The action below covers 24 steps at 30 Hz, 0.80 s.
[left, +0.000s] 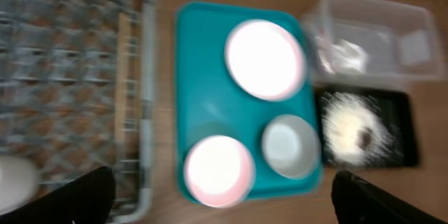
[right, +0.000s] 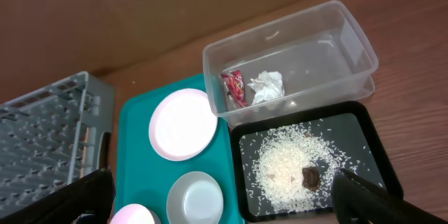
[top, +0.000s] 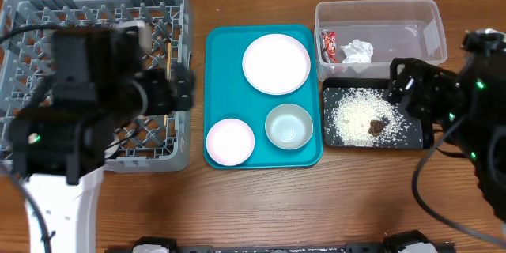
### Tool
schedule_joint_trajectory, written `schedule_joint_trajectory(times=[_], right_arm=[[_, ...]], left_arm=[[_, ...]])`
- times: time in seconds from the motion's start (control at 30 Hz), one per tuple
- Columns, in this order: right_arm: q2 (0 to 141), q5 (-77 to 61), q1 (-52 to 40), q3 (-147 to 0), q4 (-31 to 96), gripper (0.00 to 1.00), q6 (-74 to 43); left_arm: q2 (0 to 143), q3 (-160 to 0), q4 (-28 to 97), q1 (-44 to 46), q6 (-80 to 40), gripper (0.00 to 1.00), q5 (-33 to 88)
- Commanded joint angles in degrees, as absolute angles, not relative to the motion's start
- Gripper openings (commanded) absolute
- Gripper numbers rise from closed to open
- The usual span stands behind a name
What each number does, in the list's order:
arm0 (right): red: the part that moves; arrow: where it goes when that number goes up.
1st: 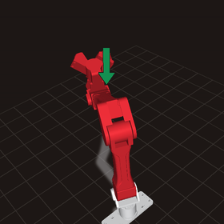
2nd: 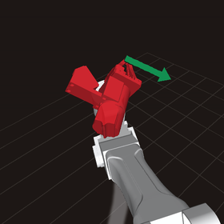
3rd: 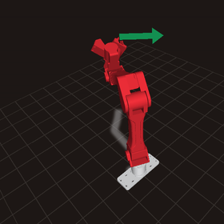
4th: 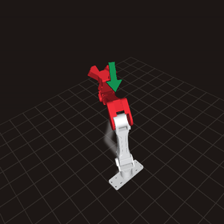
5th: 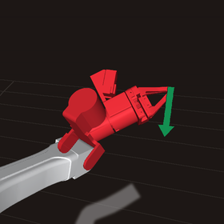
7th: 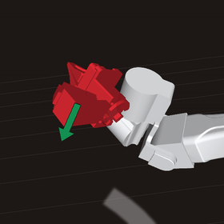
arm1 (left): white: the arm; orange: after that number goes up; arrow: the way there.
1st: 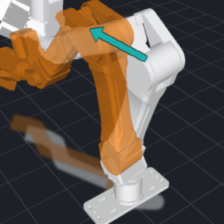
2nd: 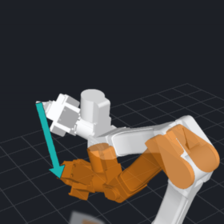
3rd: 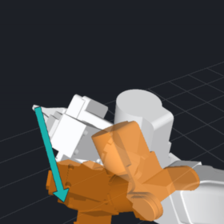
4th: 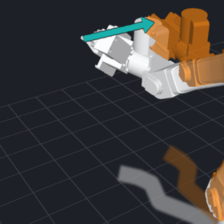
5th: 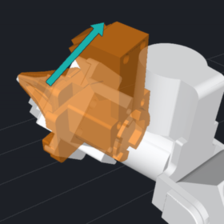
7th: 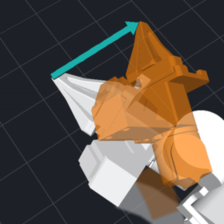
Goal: Sort waste into correct bins and load items into the dishwasher
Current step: 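Grasp the rim of the pale green bowl with the left gripper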
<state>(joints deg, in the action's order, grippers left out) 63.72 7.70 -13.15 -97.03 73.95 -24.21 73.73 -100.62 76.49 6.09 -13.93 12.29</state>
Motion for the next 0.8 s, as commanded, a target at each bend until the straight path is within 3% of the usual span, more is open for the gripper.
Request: schedule_joint_trajectory(times=[0.0, 0.13, 0.23, 0.37, 0.53, 0.77], right_arm=[[65.8, 8.5, -13.1, -97.1, 74.1, 1.0, -23.8], [67.2, 7.9, -13.1, -97.1, 74.8, 1.0, -23.8], [68.2, 7.9, -13.1, -97.1, 75.7, 1.0, -23.8], [68.8, 7.9, -13.1, -97.1, 76.4, 1.0, -23.8], [68.8, 7.9, -13.1, -97.1, 76.5, 1.0, -23.8], [68.9, 7.9, -13.1, -97.1, 76.4, 1.0, -23.8]], left_arm=[[78.2, -98.5, 76.4, 15.3, -18.2, 1.0, 14.3], [85.2, -96.6, 75.8, 27.0, -22.9, 0.89, 1.7], [90.9, -96.4, 75.3, 31.5, -27.6, 0.88, -4.4], [99.1, -96.4, 72.8, 33.1, -27.7, 0.72, -3.5], [108.5, -96.4, 72.5, 33.0, -26.8, 0.69, 1.2], [118.0, -96.4, 67.4, 33.0, -22.7, 0.43, 7.5]])
